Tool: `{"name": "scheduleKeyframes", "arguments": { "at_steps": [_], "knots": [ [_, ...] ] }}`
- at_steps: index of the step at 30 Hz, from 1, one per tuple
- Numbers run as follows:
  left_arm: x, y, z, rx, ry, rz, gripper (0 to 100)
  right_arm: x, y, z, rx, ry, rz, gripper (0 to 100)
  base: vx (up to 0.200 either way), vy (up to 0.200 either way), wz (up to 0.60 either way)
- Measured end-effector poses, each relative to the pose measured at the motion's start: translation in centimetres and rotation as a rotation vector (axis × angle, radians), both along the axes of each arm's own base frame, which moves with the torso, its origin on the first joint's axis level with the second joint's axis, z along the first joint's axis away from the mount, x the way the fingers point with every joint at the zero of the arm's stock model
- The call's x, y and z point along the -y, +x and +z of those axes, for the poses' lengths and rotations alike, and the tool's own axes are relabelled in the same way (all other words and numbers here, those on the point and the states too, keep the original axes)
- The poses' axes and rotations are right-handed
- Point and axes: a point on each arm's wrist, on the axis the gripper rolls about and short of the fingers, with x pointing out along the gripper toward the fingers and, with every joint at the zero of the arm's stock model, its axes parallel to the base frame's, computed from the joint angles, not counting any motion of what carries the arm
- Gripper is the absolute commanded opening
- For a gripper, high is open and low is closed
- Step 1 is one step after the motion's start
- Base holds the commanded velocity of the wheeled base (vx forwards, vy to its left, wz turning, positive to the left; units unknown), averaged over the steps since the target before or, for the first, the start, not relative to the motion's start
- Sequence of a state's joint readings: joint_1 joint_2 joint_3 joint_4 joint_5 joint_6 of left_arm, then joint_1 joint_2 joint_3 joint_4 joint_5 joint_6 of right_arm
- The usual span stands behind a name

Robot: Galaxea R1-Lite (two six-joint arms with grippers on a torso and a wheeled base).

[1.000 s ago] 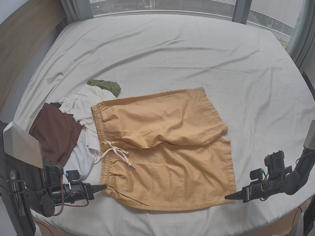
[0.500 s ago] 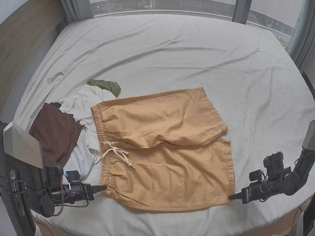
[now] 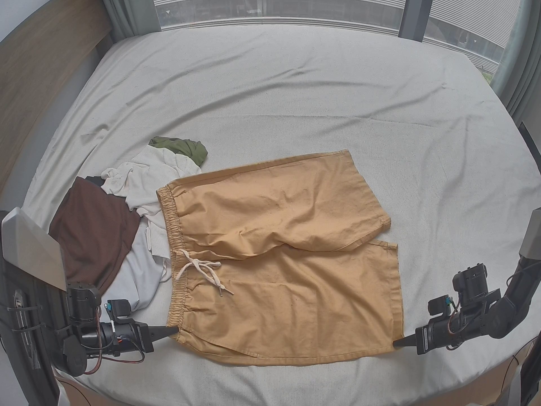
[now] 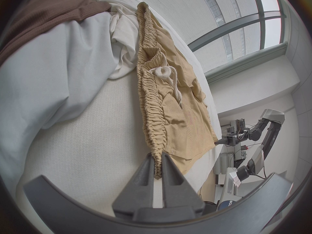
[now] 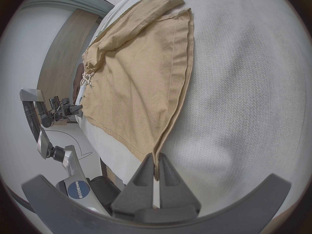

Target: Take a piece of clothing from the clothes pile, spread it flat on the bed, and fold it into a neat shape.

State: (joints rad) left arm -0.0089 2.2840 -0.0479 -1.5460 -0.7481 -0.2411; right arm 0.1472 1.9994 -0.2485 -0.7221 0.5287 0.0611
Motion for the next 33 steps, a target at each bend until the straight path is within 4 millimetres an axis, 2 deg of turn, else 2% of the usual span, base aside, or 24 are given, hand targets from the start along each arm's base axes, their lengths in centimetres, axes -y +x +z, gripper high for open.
{"name": "scheduleKeyframes", "arguments": {
  "at_steps": [8, 14, 20, 33],
  "knots": [
    [-0.3, -0.3, 1.2, 0.028, -0.066, -0.044, 0, 0.0, 0.3, 1.1, 0.060, 0.012, 0.008, 0, 0.000, 0.000, 0.00],
    [-0.5, -0.3, 3.1, 0.067, -0.130, -0.052, 0, -0.2, 0.6, 3.6, 0.167, 0.091, 0.048, 0, 0.000, 0.000, 0.00],
    [-0.5, 0.9, 4.4, 0.136, -0.152, -0.048, 0, -0.3, 2.0, 6.2, 0.279, 0.150, 0.022, 0, 0.000, 0.000, 0.00],
    [-0.7, 2.8, 5.8, 0.228, -0.164, -0.042, 0, -0.4, 3.8, 9.3, 0.502, 0.258, -0.039, 0, 0.000, 0.000, 0.00]
  ]
}}
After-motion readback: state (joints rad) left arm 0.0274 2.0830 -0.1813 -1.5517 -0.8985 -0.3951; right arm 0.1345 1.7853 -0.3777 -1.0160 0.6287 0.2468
